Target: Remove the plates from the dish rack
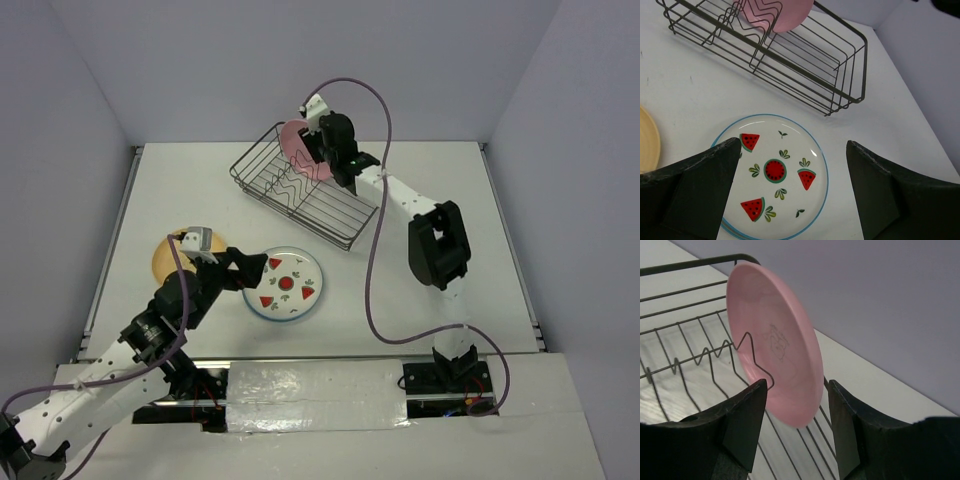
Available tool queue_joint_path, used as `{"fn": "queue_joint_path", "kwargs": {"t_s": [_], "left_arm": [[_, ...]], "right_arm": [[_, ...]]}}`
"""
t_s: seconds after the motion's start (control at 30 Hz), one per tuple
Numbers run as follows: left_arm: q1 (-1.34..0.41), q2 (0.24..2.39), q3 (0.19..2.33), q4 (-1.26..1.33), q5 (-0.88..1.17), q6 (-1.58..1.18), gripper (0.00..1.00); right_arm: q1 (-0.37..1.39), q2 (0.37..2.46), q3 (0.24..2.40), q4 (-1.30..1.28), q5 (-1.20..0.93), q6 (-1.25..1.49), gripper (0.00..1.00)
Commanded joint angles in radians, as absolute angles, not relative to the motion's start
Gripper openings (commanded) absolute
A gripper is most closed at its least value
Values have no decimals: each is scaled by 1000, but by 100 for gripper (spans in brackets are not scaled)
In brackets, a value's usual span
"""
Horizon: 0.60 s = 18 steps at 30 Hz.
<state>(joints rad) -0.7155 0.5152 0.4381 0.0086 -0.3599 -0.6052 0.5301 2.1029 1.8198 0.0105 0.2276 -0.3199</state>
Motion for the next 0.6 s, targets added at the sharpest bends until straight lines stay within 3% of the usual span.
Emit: {"fn": "queue_joint_path", "kwargs": {"t_s": [0.0,0.17,0.27,0.57], "left_arm": [[-719,489,460,61,-351,-603,98],[-723,499,463,64,-339,-607,98],[-723,503,463,64,-344,-607,98],[-723,491,463,54,-364,-609,98]], "right_arm": [[505,2161,1942,34,221,-350,59],[488,2204,1967,38,219,-344,55],[477,2197,1954,45,200,-328,48],[476,2238,2026,-21,202,-311,44]]}}
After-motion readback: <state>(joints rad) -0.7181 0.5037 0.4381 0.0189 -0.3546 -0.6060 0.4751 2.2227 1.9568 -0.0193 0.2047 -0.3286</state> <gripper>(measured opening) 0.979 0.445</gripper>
